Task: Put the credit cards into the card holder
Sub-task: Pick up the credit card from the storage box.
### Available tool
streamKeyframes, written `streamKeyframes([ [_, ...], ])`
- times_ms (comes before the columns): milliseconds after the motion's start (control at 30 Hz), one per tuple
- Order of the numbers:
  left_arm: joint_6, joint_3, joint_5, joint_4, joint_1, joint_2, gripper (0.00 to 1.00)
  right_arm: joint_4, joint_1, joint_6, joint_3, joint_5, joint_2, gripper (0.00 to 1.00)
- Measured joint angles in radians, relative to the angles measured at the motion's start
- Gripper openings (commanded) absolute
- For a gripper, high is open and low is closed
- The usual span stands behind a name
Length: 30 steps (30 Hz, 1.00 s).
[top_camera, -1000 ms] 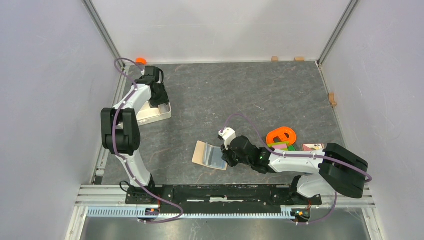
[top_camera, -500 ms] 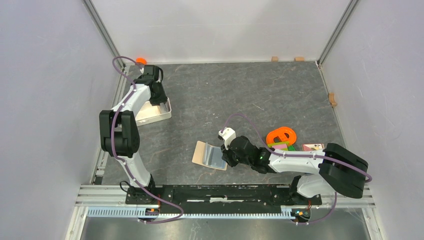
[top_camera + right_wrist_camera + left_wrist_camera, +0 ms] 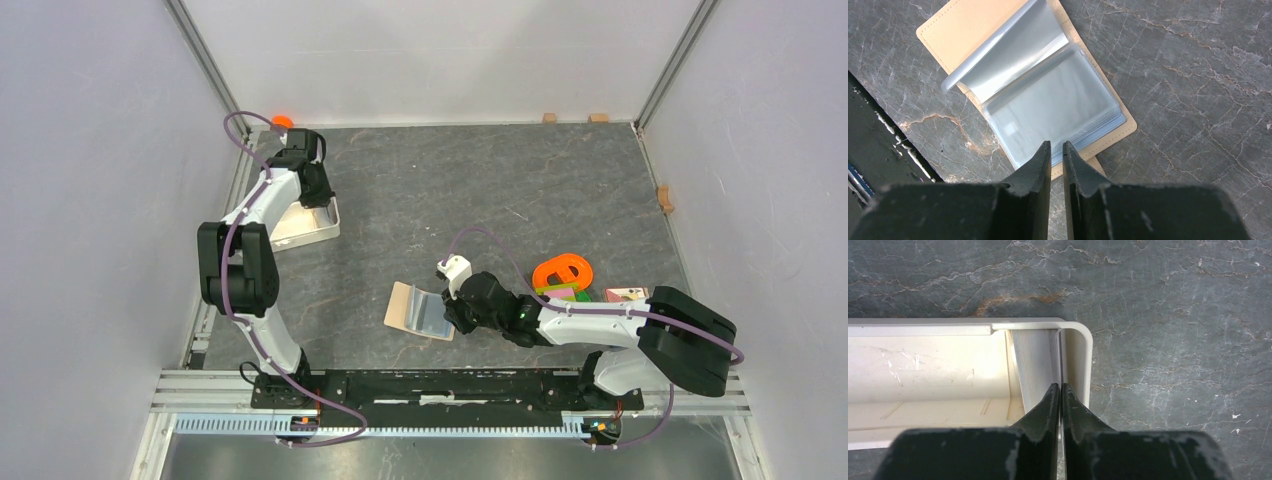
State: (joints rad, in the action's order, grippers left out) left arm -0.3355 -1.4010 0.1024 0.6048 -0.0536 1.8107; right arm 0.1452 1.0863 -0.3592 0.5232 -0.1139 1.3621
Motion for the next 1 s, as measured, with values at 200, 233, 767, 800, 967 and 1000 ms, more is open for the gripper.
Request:
streamKeyframes([
  [200, 0.000, 0.001, 0.021, 0.002, 0.001, -0.005, 0.02, -0.004, 0.000, 0.000, 0.000, 0.000, 0.000, 0.19],
  [233, 0.000, 0.001, 0.026, 0.003, 0.001, -0.009, 0.02, -0.004, 0.000, 0.000, 0.000, 0.000, 0.000, 0.19],
  [767, 0.001, 0.014, 0.061, 0.008, 0.027, -0.115, 0.04, -0.004, 0.000, 0.000, 0.000, 0.000, 0.014, 0.18],
  [800, 0.001, 0.014, 0.066, 0.009, 0.036, -0.119, 0.05, -0.004, 0.000, 0.000, 0.000, 0.000, 0.014, 0.18],
  [967, 0.001, 0.014, 0.086, 0.032, 0.100, -0.119, 0.07, -0.004, 0.000, 0.000, 0.000, 0.000, 0.014, 0.18],
  [1000, 0.001, 0.014, 0.090, 0.037, 0.108, -0.115, 0.07, -0.004, 0.000, 0.000, 0.000, 0.000, 0.014, 0.18],
])
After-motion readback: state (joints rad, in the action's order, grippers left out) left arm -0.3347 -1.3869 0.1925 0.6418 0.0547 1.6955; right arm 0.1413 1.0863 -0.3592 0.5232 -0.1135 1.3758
